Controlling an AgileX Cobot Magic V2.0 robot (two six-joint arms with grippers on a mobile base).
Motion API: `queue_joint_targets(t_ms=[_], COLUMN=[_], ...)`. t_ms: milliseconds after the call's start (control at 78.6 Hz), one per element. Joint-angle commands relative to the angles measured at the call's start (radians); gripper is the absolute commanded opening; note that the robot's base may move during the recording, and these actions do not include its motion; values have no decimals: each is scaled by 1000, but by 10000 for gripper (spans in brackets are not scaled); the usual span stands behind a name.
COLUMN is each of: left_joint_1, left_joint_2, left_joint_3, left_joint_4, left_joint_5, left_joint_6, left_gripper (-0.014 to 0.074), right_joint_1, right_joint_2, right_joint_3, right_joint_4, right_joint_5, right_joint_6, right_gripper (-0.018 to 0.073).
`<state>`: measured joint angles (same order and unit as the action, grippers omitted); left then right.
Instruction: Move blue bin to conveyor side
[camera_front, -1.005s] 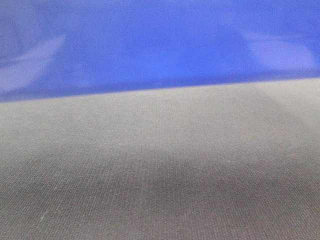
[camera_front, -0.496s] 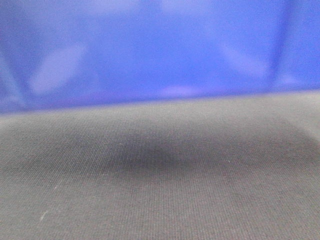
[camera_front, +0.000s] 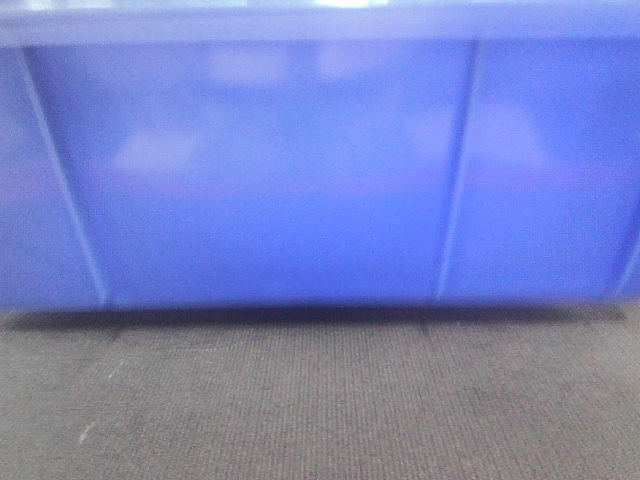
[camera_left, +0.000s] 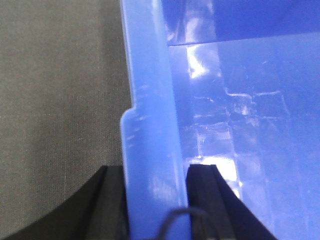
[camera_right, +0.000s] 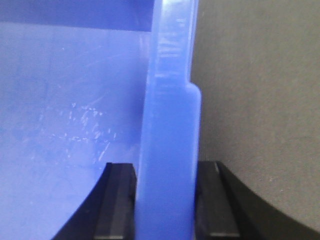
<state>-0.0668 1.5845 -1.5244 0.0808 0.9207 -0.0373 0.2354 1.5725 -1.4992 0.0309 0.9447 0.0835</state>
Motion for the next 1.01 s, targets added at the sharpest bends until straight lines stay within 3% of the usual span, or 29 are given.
queue_joint_targets(t_ms=[0, 102, 254, 331, 496, 636, 725, 878, 941, 992], left_joint_1=[1, 1, 1, 1, 1, 1, 1, 4, 4, 4], left_joint_2=[-17, -15, -15, -18, -90, -205, -285, -463, -546, -621], left_joint_3=[-16, -16, -16, -16, -17, -11, 24, 184, 278, 347], left_joint_4=[-2, 1, 1, -1, -15, -24, -24, -24, -24, -22], left_joint_5=[-71, -67, -54, -24, 29, 51, 41, -34, -74, -112], left_joint_6=[12, 12, 12, 12, 12, 10, 10, 10, 8, 8], left_gripper=[25, 157, 488, 622, 598, 560, 441, 101, -41, -11], right_joint_1=[-2, -2, -2, -2, -2, -2, -2, -2, -2, -2], right_joint_2=[-19, -19, -28, -48, -143, -264, -332, -482, -554, -613], right_joint_3=[-16, -16, -16, -16, -16, -14, -1, 133, 228, 312], right_joint_4=[-10, -10, -10, -10, -10, -13, -44, -90, -101, -104], right_joint_5=[-86, -87, -85, -82, -77, -49, -34, -33, -68, -105], right_joint_6=[-14, -14, -14, -14, -14, -14, -14, -14, -14, -14], right_gripper=[69, 244, 532, 559, 509, 312, 160, -87, -94, -86])
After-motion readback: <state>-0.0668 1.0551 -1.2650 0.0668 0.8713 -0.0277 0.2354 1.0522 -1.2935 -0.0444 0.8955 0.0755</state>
